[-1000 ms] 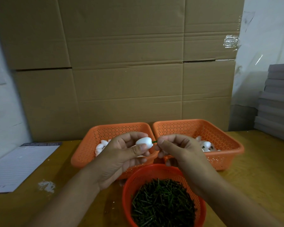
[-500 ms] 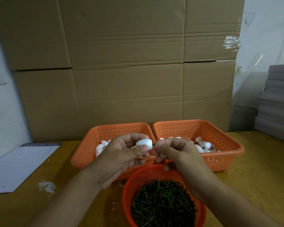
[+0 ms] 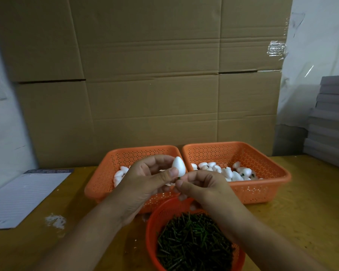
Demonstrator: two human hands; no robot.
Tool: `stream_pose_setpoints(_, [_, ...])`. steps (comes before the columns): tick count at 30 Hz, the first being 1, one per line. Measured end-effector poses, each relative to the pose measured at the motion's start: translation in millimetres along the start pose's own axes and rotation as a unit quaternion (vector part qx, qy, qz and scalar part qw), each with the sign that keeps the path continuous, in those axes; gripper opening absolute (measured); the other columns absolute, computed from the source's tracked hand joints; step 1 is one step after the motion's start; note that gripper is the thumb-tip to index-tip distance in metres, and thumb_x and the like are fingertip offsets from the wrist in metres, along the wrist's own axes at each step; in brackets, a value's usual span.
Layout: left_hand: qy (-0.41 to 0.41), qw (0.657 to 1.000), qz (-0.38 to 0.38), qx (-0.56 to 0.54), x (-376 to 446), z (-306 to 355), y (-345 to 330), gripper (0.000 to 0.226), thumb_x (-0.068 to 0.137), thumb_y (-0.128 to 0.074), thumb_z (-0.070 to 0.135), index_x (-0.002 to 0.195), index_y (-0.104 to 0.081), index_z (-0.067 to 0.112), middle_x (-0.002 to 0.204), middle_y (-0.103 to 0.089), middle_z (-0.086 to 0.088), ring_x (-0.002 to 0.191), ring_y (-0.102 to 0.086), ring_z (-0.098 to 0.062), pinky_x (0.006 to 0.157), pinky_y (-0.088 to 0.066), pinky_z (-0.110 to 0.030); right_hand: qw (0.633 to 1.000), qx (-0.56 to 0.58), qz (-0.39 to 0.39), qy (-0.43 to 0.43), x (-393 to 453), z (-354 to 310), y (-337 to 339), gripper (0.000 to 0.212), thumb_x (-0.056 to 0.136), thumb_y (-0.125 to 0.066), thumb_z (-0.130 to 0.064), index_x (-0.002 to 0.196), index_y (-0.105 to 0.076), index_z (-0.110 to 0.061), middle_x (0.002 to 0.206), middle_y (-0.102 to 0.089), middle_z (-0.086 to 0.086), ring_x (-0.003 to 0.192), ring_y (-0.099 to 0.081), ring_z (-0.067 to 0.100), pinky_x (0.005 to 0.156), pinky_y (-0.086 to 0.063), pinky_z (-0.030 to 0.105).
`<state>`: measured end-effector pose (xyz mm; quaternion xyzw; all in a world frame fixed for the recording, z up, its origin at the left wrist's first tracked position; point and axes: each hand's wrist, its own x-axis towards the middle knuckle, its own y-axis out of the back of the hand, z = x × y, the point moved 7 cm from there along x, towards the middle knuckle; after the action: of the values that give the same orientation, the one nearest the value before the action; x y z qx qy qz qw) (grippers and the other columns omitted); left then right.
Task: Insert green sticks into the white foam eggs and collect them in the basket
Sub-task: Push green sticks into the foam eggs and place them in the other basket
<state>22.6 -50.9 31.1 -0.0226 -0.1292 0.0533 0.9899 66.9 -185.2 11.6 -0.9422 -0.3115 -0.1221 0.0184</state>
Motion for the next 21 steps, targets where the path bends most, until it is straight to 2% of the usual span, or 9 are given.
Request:
stream_pose_setpoints(3, [-0.003,1.000,-0.015,0.011,-0.6,0.5,-1.9,0.037,0.072,-0.080,0.038,0.107,-0.076,0.025,0.116,-0.074,-0.008,0.097,-0.072,-0.019,0.079,-0.057,-0.026,1.000,-0.004,0.001,0.002,-0.8,-0.1,-0.2,0.012,0.091,-0.070,-0.019,0.085,-0.074,-0.010,0.070,-0.070,0.004,0.063,-0.063,0.007,0.053,-0.047,0.019])
stream_pose_setpoints(10, [-0.007,1.000,0.003,-0.027,0.9,-0.9,1.4,0.036,0.073,-0.081,0.029,0.108,-0.075,0.025,0.111,-0.072,-0.009,0.090,-0.071,-0.018,0.074,-0.058,-0.027,0.999,0.019,0.030,0.005,-0.7,-2.7,1.4,0.009,0.087,-0.074,-0.017,0.082,-0.073,-0.011,0.065,-0.067,0.004,0.058,-0.059,0.011,0.049,-0.046,0.021])
stream_pose_setpoints(17, [-0.021,1.000,0.007,0.015,0.4,0.3,-0.9,0.028,0.070,-0.082,0.028,0.097,-0.076,0.033,0.108,-0.074,-0.008,0.087,-0.070,-0.017,0.073,-0.055,-0.028,0.999,-0.004,0.041,0.011,-0.9,-3.0,0.9,0.012,0.085,-0.076,-0.015,0.077,-0.073,-0.007,0.062,-0.066,0.009,0.059,-0.054,0.022,0.048,-0.044,0.023])
stream_pose_setpoints(21, [-0.024,0.999,-0.007,0.033,-0.1,1.0,-1.5,0.026,0.074,-0.082,0.030,0.099,-0.077,0.028,0.103,-0.076,-0.007,0.082,-0.069,-0.013,0.066,-0.053,-0.023,0.999,-0.016,0.037,0.018,-1.5,-4.8,0.7,0.014,0.084,-0.078,-0.017,0.074,-0.074,-0.009,0.061,-0.066,0.008,0.056,-0.054,0.020,0.048,-0.044,0.023])
